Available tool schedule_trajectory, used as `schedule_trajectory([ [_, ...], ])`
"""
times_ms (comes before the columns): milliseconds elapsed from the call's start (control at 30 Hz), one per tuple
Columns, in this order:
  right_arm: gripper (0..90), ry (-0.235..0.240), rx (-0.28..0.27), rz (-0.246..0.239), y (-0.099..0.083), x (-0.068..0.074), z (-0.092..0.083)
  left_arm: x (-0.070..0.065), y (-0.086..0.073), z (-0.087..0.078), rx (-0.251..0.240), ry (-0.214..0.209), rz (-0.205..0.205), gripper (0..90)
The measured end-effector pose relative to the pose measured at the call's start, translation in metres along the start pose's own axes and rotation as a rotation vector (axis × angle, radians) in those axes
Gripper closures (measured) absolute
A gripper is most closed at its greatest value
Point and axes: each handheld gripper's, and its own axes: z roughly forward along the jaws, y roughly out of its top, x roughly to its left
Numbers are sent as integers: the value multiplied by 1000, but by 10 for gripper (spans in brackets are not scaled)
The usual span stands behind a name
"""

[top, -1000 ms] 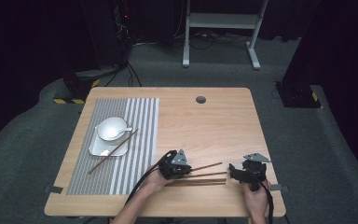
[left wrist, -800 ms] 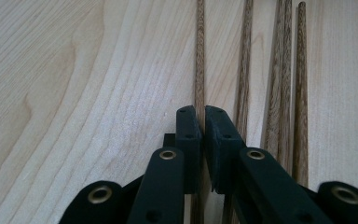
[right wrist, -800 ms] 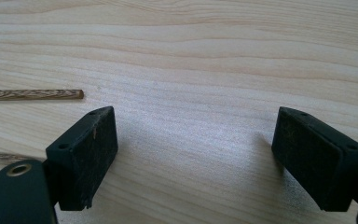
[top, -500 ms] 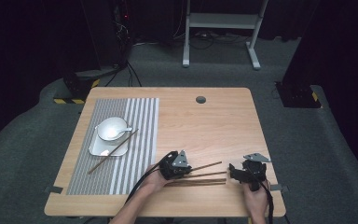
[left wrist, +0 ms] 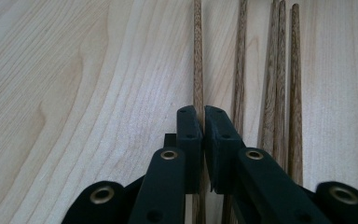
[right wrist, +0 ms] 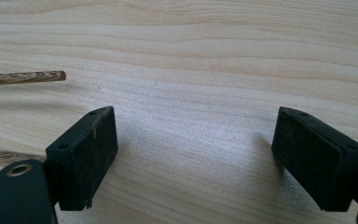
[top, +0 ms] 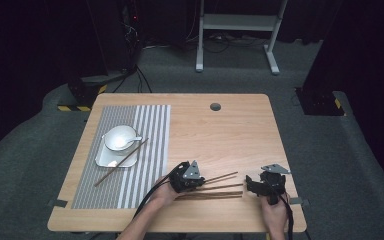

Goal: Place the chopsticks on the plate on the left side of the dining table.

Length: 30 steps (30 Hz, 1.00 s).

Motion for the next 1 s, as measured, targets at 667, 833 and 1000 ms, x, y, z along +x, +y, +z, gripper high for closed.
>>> schedule_trajectory([
  [667,137,0,0,0,0,0,0,2,-1,-14,-21,18,-27,849],
  [833,137,0,0,0,0,0,0,2,-1,-19,-32,24,-35,849],
  [1000,138,0,0,0,0,0,0,3,-2,-22,-31,29,-41,849],
])
